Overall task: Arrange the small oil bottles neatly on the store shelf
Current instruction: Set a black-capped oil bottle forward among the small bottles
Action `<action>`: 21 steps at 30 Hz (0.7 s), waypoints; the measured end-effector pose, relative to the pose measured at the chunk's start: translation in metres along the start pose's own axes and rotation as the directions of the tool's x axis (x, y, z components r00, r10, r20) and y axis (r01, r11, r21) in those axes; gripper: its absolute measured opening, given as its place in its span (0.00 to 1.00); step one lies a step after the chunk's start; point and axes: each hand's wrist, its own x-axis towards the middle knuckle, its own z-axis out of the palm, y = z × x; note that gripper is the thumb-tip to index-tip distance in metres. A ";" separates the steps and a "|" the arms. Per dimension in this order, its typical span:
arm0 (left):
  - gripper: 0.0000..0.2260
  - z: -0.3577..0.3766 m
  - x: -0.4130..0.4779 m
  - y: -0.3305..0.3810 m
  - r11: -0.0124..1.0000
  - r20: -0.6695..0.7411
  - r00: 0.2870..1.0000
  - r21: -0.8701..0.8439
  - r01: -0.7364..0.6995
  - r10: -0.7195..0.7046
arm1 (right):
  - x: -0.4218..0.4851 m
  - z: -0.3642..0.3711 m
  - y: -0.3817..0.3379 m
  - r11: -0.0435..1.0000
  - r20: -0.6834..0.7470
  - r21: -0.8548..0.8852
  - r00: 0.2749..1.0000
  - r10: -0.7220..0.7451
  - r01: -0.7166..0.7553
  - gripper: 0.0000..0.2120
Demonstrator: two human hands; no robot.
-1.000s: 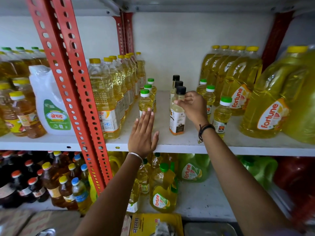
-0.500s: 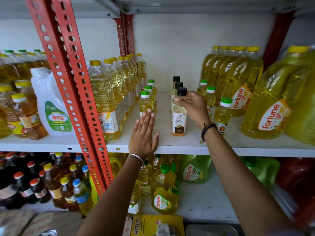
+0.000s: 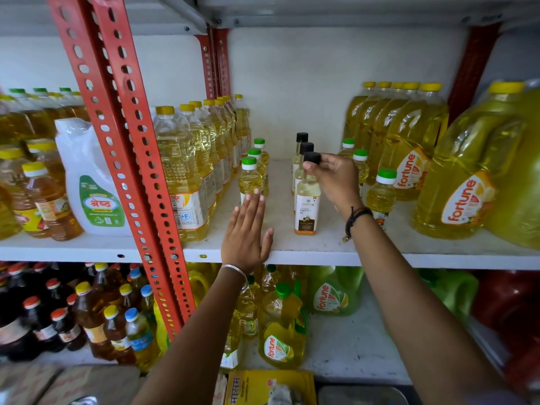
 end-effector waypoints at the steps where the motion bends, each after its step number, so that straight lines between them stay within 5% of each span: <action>1: 0.29 0.000 0.000 0.000 1.000 0.001 1.000 0.000 0.003 -0.003 | -0.002 0.000 -0.001 1.000 0.003 -0.001 1.000 0.002 -0.002 0.14; 21: 0.28 -0.002 0.000 0.001 1.000 0.035 0.999 0.015 0.017 -0.017 | -0.035 -0.019 -0.019 0.999 0.040 -0.006 0.999 -0.037 0.037 0.14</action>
